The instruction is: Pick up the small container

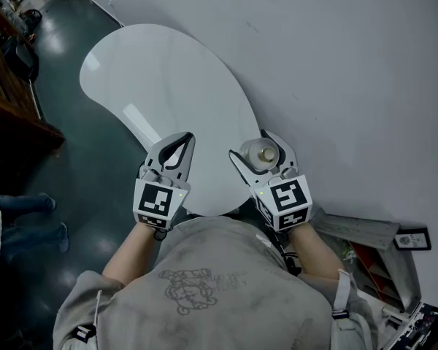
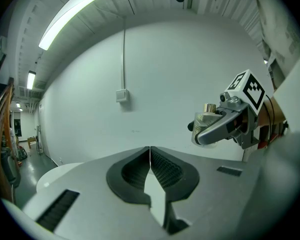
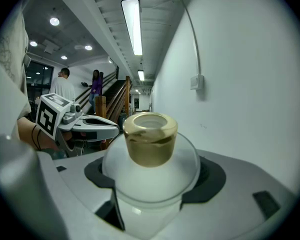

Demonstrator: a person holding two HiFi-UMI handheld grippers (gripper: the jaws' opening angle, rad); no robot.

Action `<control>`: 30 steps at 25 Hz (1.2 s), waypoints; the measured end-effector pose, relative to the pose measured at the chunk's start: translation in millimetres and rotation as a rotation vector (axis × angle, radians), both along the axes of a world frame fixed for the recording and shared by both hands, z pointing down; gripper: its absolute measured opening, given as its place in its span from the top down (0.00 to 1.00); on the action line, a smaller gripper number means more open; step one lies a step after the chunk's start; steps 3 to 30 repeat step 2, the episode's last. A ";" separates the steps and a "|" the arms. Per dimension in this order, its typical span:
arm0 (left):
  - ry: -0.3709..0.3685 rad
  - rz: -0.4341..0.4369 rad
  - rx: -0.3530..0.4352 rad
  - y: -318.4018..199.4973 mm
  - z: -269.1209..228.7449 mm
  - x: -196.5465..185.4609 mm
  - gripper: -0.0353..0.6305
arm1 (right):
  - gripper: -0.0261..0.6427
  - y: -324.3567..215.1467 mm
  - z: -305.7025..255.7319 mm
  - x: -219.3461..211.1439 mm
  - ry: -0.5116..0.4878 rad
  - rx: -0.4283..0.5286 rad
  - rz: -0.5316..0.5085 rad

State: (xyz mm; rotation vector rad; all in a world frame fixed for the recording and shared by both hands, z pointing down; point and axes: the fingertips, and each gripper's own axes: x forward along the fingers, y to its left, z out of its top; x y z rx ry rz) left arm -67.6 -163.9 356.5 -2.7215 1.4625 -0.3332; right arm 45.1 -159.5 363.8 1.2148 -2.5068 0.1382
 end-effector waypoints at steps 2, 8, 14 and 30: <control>-0.004 0.001 0.002 0.1 0.3 1.8 0.92 | 0.46 0.1 0.3 1.5 0.001 0.003 0.000; -0.004 0.001 0.002 0.1 0.3 1.8 0.92 | 0.46 0.1 0.3 1.5 0.001 0.003 0.000; -0.004 0.001 0.002 0.1 0.3 1.8 0.92 | 0.46 0.1 0.3 1.5 0.001 0.003 0.000; -0.004 0.001 0.002 0.1 0.3 1.8 0.92 | 0.46 0.1 0.3 1.5 0.001 0.003 0.000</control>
